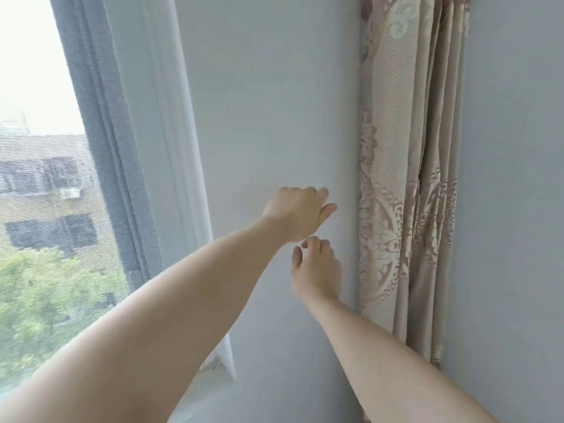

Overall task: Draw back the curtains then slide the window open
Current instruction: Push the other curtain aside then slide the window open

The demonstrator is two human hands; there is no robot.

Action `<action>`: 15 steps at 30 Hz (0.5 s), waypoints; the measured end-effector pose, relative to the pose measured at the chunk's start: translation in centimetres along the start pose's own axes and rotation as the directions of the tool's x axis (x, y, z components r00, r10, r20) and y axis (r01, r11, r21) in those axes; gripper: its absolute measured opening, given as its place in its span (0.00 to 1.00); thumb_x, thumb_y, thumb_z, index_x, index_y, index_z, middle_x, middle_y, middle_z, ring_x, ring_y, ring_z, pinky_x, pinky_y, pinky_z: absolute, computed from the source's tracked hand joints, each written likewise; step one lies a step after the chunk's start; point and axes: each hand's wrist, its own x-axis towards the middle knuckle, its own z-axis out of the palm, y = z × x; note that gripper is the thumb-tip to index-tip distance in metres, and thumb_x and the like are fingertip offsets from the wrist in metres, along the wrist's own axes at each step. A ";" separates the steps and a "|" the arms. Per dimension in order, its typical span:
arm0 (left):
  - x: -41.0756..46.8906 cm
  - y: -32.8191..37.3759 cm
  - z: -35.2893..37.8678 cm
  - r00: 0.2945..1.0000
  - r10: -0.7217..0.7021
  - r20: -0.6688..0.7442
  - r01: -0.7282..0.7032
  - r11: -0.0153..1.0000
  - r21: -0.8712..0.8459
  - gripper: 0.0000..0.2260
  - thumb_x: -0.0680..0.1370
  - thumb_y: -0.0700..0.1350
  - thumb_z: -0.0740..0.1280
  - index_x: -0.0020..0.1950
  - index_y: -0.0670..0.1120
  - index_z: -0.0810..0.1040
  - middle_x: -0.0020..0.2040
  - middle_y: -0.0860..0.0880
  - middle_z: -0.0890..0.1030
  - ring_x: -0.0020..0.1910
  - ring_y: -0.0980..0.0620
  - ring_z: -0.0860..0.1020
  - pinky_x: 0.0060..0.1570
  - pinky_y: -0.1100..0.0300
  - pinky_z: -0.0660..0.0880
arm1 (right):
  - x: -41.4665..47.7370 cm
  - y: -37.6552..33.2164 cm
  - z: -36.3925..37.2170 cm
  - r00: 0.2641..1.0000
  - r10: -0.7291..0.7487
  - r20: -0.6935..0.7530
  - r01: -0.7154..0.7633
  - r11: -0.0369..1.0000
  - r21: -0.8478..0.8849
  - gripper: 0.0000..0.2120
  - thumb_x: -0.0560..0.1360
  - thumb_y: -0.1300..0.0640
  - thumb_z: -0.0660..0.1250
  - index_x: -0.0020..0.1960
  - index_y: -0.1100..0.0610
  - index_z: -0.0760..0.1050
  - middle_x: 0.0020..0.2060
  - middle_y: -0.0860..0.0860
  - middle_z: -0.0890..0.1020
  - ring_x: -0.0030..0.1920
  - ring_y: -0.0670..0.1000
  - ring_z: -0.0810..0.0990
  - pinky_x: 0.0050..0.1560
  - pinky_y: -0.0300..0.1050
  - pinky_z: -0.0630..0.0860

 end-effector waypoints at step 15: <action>-17.2 -12.8 -8.8 0.974 0.173 0.145 -0.216 0.901 0.377 0.12 0.82 0.46 0.56 0.56 0.48 0.79 0.51 0.51 0.80 0.53 0.49 0.76 0.55 0.56 0.69 | -13.3 -19.7 0.8 0.926 -0.043 0.376 -0.015 0.989 0.149 0.14 0.81 0.54 0.56 0.63 0.58 0.71 0.61 0.54 0.75 0.61 0.57 0.74 0.58 0.50 0.70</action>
